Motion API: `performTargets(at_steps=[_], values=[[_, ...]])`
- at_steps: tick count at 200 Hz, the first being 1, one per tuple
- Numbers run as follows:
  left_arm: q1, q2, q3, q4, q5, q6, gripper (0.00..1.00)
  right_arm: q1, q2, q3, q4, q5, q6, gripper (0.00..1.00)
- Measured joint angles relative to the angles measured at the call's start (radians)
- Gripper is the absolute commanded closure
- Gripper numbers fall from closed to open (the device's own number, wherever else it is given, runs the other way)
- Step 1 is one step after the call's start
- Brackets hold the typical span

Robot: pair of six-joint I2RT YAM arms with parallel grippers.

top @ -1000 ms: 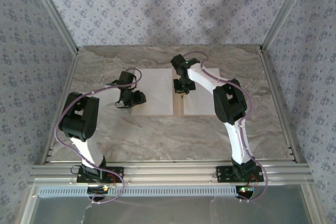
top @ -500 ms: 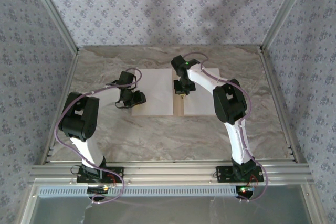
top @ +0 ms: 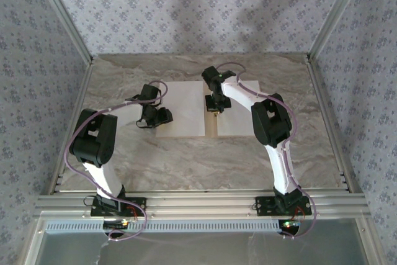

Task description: Put the files into the folder

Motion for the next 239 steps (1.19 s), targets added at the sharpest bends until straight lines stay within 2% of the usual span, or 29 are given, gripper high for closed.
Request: performTargets(at_steps=[239], values=[[0.000, 0.000, 0.000, 0.000, 0.004, 0.000, 0.63, -0.005, -0.011, -0.081, 0.092, -0.027, 0.053, 0.96]])
